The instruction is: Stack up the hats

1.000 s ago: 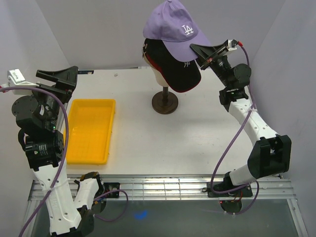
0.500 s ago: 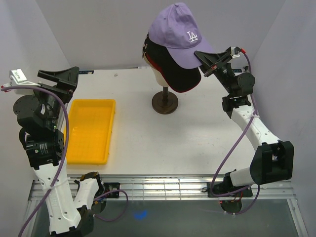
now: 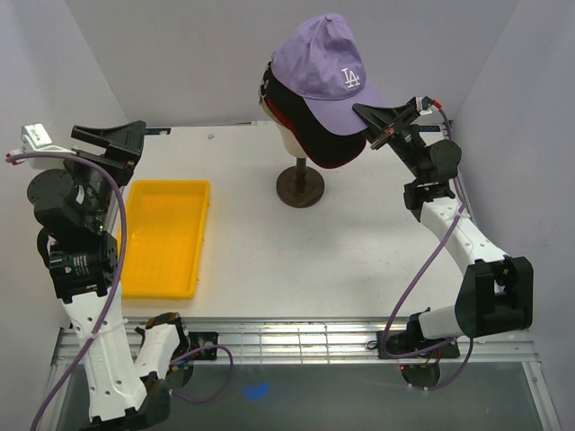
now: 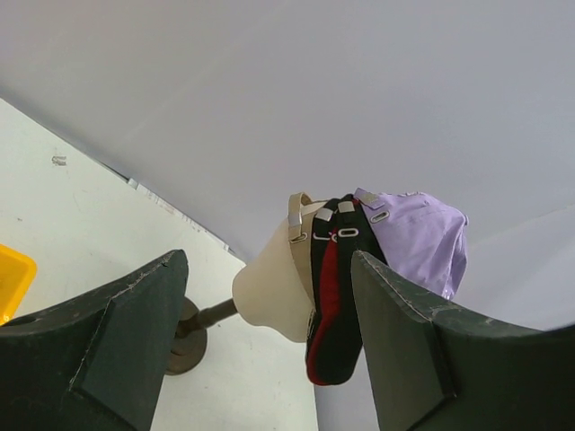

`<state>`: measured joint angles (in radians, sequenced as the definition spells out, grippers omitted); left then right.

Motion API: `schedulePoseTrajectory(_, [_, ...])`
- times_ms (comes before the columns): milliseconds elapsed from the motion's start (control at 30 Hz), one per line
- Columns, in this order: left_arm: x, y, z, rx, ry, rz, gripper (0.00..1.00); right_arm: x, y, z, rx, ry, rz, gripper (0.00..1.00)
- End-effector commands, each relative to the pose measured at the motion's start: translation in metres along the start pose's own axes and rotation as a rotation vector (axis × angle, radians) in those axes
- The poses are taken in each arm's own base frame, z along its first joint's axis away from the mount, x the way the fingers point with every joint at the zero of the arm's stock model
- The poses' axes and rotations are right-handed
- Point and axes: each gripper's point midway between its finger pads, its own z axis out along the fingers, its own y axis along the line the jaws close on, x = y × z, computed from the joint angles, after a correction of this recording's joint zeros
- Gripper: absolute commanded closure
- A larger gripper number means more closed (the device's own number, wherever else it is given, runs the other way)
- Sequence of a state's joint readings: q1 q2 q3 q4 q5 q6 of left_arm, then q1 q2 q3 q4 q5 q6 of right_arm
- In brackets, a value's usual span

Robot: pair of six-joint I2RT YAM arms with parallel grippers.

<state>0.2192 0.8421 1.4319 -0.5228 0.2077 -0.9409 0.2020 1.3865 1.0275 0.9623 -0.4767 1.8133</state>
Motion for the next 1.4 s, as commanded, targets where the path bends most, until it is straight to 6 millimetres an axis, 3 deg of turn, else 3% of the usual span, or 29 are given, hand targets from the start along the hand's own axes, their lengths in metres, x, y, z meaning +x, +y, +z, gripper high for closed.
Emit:
schedulePoseTrajectory(0, [0.004, -0.001, 0.003, 0.013, 0.016, -0.001, 0.17, 0.009, 0.012, -0.009, -0.028, 0.035, 0.005, 0.92])
schedulePoseTrajectory(467, [0.019, 0.010, 0.033, 0.022, 0.098, -0.030, 0.23, 0.007, -0.033, -0.020, 0.129, 0.066, 0.078, 0.92])
schedulePoseTrajectory(700, [0.043, 0.001, 0.062, 0.103, 0.231, -0.057, 0.28, 0.010, -0.034, -0.019, 0.125, 0.113, 0.068, 0.92])
schedulePoseTrajectory(800, [0.050, -0.012, 0.077, 0.152, 0.282, -0.054, 0.30, 0.013, -0.032, -0.014, 0.142, 0.152, 0.049, 0.91])
schedulePoseTrajectory(867, [0.049, -0.028, 0.082, 0.194, 0.295, -0.035, 0.32, 0.013, -0.035, -0.013, 0.164, 0.165, 0.033, 0.87])
schedulePoseTrajectory(967, [0.065, -0.043, 0.095, 0.236, 0.348, -0.015, 0.33, 0.013, -0.035, -0.012, 0.167, 0.175, 0.029, 0.82])
schedulePoseTrajectory(1200, [0.082, -0.033, 0.108, 0.214, 0.373, -0.009, 0.34, 0.012, -0.041, -0.015, 0.179, 0.170, 0.038, 0.60])
schedulePoseTrajectory(1367, [0.091, -0.024, 0.108, 0.203, 0.389, -0.007, 0.35, 0.011, -0.038, -0.022, 0.167, 0.146, 0.038, 0.55])
